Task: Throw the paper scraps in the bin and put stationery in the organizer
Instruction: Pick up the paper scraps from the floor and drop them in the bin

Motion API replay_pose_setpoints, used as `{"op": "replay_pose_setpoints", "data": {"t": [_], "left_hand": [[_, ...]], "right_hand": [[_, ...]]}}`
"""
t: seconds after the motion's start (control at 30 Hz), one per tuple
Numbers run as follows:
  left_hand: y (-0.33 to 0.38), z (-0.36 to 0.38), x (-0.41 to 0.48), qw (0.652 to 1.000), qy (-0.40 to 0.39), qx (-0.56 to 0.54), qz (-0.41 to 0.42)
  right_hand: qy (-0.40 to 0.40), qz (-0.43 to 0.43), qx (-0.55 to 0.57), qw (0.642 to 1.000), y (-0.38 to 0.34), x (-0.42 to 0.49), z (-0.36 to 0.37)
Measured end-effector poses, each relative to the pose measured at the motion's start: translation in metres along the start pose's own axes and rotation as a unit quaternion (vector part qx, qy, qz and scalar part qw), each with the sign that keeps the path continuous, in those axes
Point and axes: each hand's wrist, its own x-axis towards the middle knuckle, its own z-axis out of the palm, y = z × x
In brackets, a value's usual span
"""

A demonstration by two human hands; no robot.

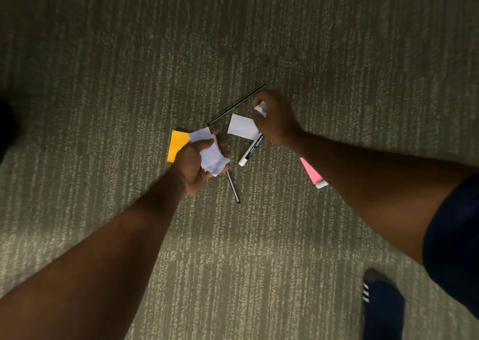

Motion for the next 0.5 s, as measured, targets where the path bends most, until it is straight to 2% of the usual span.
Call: {"op": "replay_pose_setpoints", "data": {"t": [0.3, 0.5], "left_hand": [[0.007, 0.004, 0.001, 1.0, -0.007, 0.018, 0.012], [0.009, 0.0, 0.003, 0.999, -0.008, 0.038, 0.02]], "right_hand": [[-0.099, 0.041, -0.095, 0.99, -0.011, -0.005, 0.022], [-0.113, 0.078, -0.125, 0.983, -0.015, 0.001, 0.022]]}}
